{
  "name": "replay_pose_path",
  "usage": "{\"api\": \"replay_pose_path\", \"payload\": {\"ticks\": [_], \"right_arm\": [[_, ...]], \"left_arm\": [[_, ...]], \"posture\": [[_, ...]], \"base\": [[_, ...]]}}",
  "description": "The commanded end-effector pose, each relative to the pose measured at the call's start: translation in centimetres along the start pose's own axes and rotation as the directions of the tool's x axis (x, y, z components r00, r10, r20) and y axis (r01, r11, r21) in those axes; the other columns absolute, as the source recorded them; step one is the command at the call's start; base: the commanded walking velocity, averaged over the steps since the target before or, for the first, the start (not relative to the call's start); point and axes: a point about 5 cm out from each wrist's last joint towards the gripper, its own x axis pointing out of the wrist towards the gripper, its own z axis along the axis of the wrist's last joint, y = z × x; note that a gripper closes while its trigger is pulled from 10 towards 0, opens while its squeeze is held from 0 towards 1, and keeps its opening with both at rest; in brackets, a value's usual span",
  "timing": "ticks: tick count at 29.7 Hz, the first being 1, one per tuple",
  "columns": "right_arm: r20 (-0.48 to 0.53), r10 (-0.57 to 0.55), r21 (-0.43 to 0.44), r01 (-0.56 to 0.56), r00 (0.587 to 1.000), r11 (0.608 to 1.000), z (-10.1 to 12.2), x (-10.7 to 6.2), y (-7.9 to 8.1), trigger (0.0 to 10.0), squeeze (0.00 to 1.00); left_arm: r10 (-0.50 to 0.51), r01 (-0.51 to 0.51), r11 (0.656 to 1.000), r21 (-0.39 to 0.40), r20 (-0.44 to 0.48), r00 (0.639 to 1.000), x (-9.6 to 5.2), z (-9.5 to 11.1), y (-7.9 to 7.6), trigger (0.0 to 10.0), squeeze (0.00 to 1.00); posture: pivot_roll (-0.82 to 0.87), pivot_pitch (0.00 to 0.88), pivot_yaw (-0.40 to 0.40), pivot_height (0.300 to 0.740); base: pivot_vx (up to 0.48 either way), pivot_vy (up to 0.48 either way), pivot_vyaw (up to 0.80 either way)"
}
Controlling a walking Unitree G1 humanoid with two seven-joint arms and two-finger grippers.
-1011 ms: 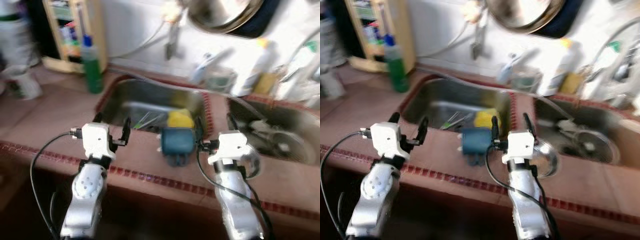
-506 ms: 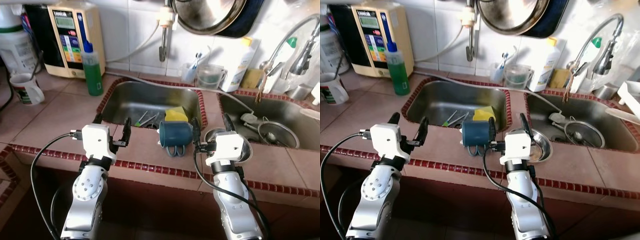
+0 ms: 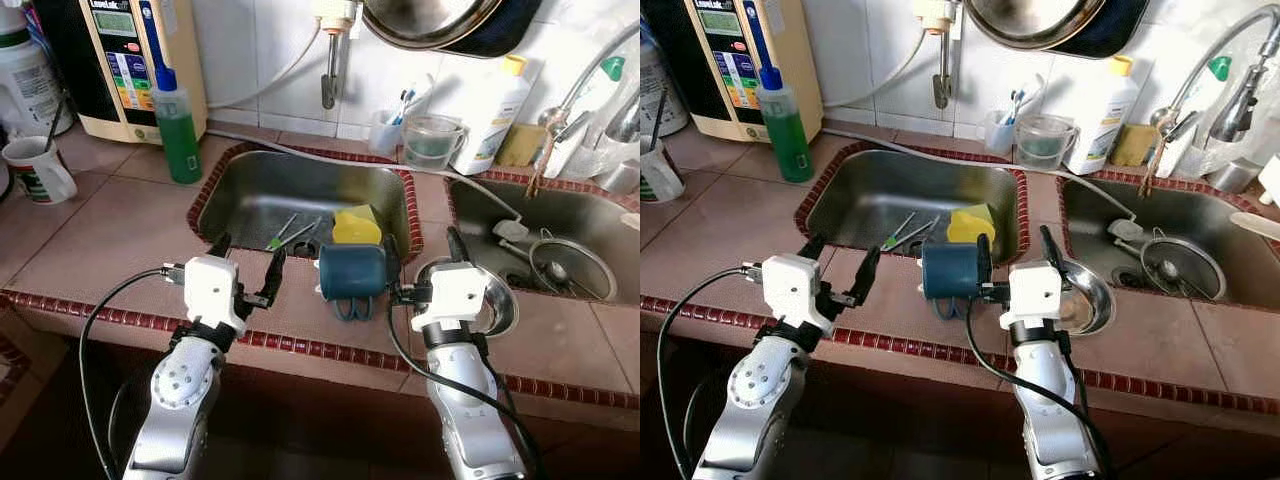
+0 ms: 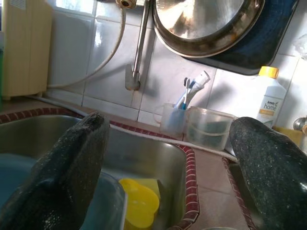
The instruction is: Kitchen organization
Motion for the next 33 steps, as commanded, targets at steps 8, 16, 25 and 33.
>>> {"api": "replay_pose_path", "payload": {"ticks": [8, 16, 25, 33], "right_arm": [[-0.083, 0.071, -0.031, -0.073, 0.994, 0.997, -1.6, -1.8, 0.1, 10.0, 0.0], [-0.125, 0.128, -0.073, -0.138, 0.984, 0.988, -2.2, -4.0, -0.5, 10.0, 0.0], [-0.089, 0.092, -0.077, -0.099, 0.992, 0.992, -1.7, -4.2, -0.8, 10.0, 0.0], [-0.069, 0.115, -0.052, -0.119, 0.991, 0.992, -1.2, -4.2, -0.6, 10.0, 0.0]], "left_arm": [[-0.072, 0.073, 0.996, 0.052, -0.012, 0.997, -0.6, -0.3, -0.8, 10.0, 0.0], [-0.062, 0.064, 0.994, 0.092, -0.032, 0.998, -1.3, -0.8, -0.4, 10.0, 0.0], [0.022, -0.021, 0.998, 0.063, -0.013, 1.0, -2.2, -0.7, 0.2, 10.0, 0.0], [-0.007, 0.008, 1.0, 0.027, -0.025, 1.0, -2.6, -0.7, -0.1, 10.0, 0.0]], "posture": [[-0.1, 0.0, -0.053, 0.74], [-0.1, 0.0, -0.057, 0.74], [-0.11, 0.0, -0.054, 0.74], [-0.1, 0.0, -0.054, 0.74]], "base": [[0.0, 0.0, 0.0], [0.0, 0.0, 0.0], [0.0, 0.0, 0.0], [0.0, 0.0, 0.0]]}}
